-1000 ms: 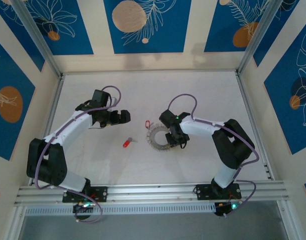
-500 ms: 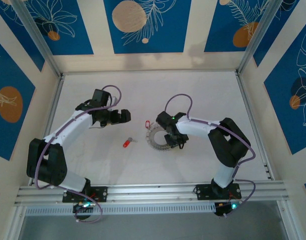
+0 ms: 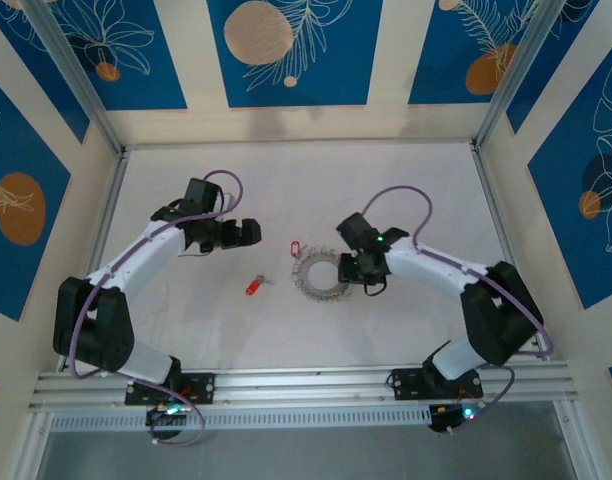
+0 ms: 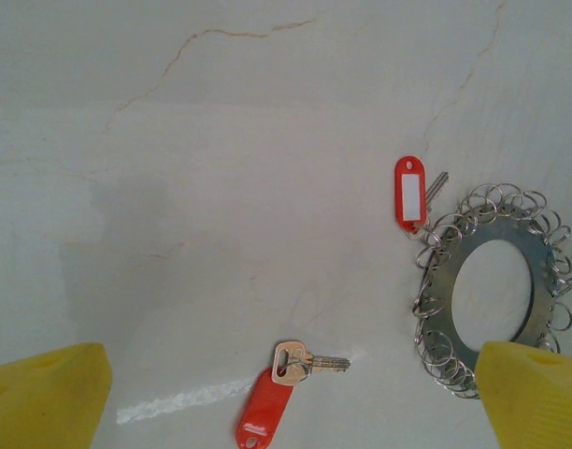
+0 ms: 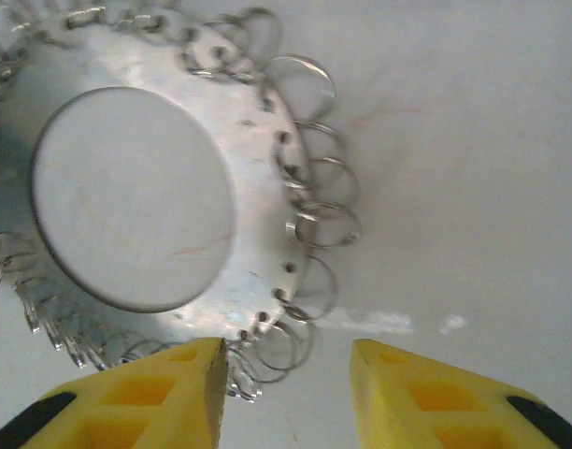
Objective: Put the keys on the keyring
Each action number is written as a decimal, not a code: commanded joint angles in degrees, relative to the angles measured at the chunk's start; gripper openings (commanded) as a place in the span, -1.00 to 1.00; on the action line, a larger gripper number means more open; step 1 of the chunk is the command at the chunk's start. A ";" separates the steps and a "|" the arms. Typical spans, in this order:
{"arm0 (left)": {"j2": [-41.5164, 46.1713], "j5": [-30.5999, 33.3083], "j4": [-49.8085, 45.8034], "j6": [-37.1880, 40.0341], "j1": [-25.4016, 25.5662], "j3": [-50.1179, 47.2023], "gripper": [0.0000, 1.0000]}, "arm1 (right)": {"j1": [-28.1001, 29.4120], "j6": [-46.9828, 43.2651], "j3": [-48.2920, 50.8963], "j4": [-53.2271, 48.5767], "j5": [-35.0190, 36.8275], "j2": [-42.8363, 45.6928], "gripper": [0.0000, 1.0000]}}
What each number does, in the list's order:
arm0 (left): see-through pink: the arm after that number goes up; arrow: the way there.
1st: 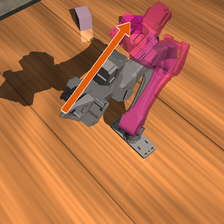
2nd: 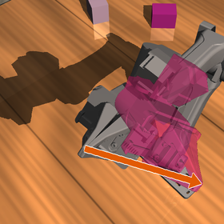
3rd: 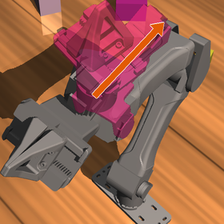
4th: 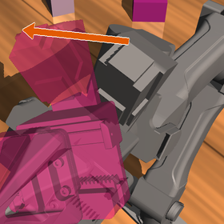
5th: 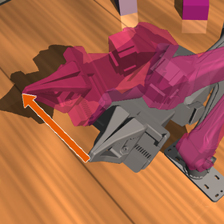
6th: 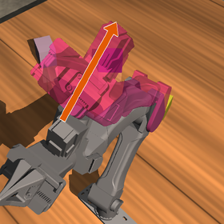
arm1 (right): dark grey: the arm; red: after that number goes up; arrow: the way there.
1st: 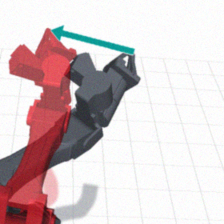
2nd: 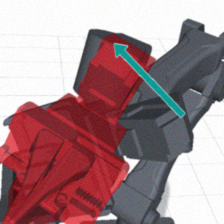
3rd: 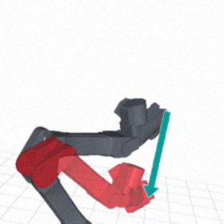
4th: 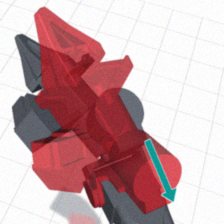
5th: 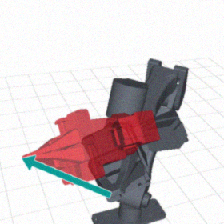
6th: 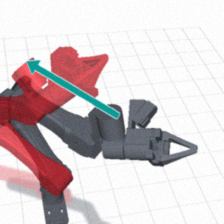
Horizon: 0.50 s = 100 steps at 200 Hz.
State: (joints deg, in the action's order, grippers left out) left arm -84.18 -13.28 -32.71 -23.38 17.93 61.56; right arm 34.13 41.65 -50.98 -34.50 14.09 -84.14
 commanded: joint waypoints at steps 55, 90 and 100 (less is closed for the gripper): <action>0.49 0.24 -1.37 1.23 0.76 1.25 1.00 | -10.27 15.98 16.67 24.33 -22.37 5.87 -0.30; 0.73 0.95 -1.53 1.23 0.84 1.29 1.00 | -11.54 17.46 17.93 28.15 -24.65 4.58 -0.34; 0.71 1.01 -1.71 1.35 0.84 1.41 1.00 | -11.71 17.73 18.26 28.50 -24.35 4.36 -0.35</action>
State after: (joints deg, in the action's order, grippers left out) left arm -84.18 -13.10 -32.80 -23.38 17.98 61.56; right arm 23.05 57.04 -33.71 -9.98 -6.37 -78.96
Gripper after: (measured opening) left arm 0.998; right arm 0.331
